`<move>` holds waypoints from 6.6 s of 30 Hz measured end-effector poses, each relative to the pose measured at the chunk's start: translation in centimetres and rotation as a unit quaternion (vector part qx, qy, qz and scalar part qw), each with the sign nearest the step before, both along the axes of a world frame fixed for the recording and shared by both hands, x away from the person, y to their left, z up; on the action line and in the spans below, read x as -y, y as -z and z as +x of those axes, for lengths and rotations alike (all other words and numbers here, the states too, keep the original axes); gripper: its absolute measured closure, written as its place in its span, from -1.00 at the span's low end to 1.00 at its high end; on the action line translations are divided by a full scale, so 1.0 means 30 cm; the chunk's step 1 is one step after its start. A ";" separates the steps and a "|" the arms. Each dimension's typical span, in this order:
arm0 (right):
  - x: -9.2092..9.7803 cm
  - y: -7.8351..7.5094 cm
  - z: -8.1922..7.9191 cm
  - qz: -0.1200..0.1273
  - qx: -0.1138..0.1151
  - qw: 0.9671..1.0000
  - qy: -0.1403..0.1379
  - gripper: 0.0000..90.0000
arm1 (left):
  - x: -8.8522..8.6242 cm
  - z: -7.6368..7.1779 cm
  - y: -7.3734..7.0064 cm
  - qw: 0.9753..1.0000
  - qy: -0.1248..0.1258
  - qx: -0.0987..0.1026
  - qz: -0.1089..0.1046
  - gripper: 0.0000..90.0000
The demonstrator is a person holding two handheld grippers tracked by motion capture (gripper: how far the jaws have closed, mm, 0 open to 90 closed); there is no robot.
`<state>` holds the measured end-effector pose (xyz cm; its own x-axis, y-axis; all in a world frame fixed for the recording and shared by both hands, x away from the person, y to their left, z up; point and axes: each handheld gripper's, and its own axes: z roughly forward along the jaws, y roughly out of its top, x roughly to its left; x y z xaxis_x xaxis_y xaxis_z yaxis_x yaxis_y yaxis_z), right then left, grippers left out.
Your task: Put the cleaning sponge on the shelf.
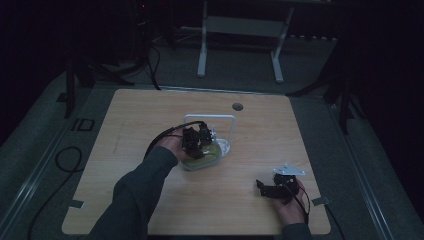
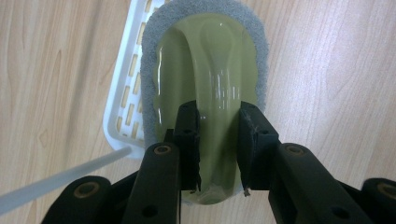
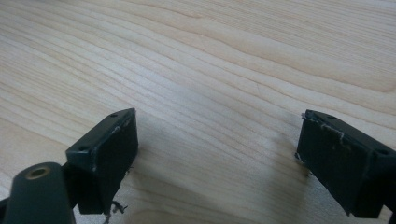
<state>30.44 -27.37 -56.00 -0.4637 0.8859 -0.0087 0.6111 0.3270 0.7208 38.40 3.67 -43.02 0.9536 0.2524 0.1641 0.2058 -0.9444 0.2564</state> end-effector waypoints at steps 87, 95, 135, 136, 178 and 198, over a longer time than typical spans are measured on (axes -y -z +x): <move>0.000 0.000 0.000 0.000 0.000 1.000 0.000 -0.73 | 0.078 0.125 -0.009 0.987 0.135 0.058 0.057 0.60; 0.000 0.000 0.000 0.000 0.000 1.000 0.000 -0.73 | 0.087 0.127 -0.004 0.986 0.136 0.066 0.064 0.60; 0.000 0.000 0.000 0.000 0.000 1.000 0.000 -0.73 | 0.122 0.132 0.061 0.985 0.128 0.075 0.090 0.59; 0.000 0.000 0.000 0.000 0.000 1.000 0.000 -0.73 | 0.124 0.133 0.061 0.985 0.128 0.076 0.091 0.59; 0.000 0.000 -0.001 0.000 -0.001 1.000 0.000 -0.73 | 0.139 0.143 0.092 0.984 0.099 0.099 0.108 0.56; 0.000 0.000 -0.001 0.000 -0.001 1.000 0.000 -0.73 | 0.137 0.129 0.074 0.987 0.084 0.099 0.094 0.33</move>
<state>30.42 -27.35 -56.00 -0.4630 0.8863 -0.0075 0.6123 0.3260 0.7203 42.28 -0.44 -45.23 0.9242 0.0402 0.3799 0.0052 -0.9957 0.0927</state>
